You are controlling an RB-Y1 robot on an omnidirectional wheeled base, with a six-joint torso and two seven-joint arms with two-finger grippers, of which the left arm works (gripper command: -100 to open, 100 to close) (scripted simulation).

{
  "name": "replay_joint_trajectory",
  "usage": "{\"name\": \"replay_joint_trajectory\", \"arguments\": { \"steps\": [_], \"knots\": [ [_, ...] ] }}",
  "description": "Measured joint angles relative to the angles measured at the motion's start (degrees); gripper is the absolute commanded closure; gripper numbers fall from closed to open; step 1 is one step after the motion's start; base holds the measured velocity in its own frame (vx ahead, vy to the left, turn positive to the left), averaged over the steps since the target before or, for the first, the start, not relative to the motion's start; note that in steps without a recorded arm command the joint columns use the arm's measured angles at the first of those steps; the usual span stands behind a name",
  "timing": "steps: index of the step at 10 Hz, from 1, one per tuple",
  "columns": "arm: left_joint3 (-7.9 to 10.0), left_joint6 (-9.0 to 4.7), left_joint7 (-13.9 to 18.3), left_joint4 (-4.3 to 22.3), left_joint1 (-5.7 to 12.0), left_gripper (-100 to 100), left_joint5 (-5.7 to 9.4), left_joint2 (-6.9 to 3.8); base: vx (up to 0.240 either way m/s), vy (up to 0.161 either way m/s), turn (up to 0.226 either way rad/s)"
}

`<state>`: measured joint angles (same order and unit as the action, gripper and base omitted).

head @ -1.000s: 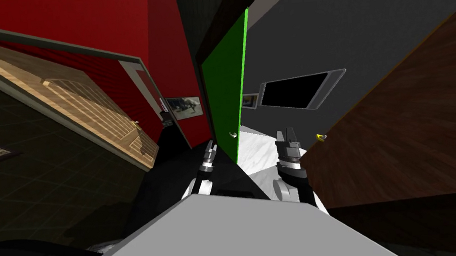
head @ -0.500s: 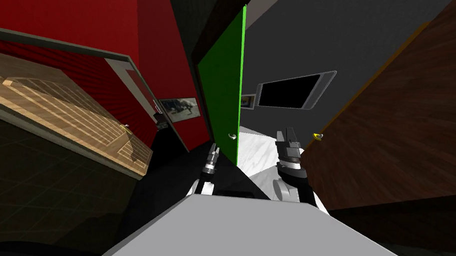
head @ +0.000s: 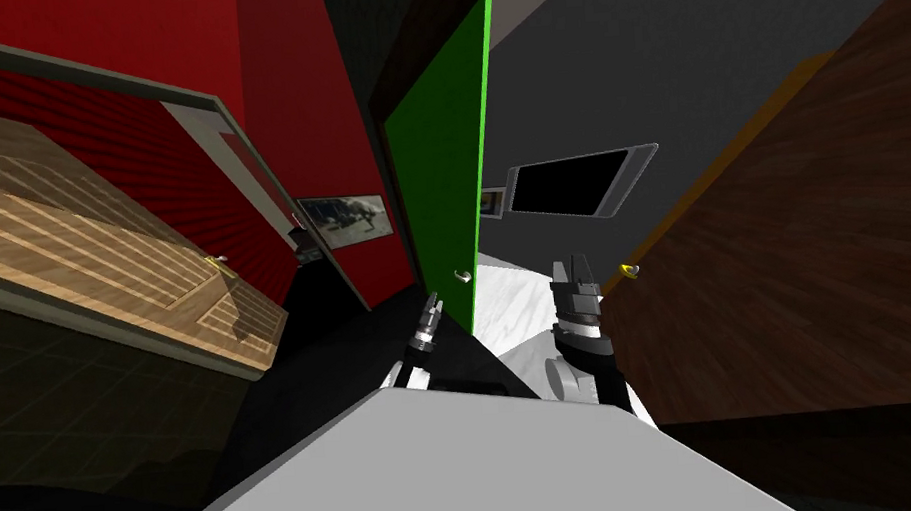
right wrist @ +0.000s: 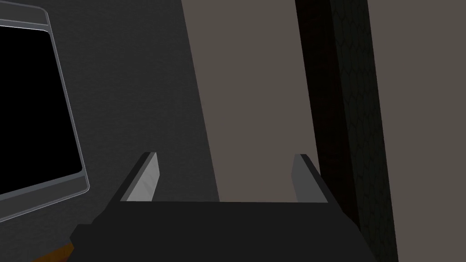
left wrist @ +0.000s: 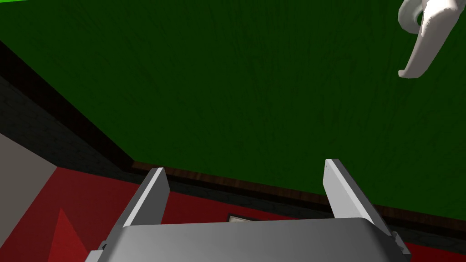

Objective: Push the door open

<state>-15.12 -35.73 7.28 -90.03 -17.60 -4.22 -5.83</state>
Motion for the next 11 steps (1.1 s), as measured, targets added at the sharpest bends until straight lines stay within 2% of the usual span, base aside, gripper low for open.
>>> {"name": "replay_joint_trajectory", "arguments": {
  "steps": [5,7,10,11],
  "knots": [
    [-1.84,-1.34,-0.4,5.9,1.43,-100,-0.43,-0.04,0.081,0.069,-0.096],
    [-2.58,-2.18,-0.4,9.5,2.58,-100,-0.52,-0.25,0.117,0.098,-0.147],
    [-4.11,-2.50,-0.7,12.3,2.87,-100,-0.94,-0.13,0.082,0.076,-0.085],
    [-4.33,-2.90,-0.6,13.7,3.34,-100,-0.92,-0.38,0.062,0.070,-0.075]
  ]
}}
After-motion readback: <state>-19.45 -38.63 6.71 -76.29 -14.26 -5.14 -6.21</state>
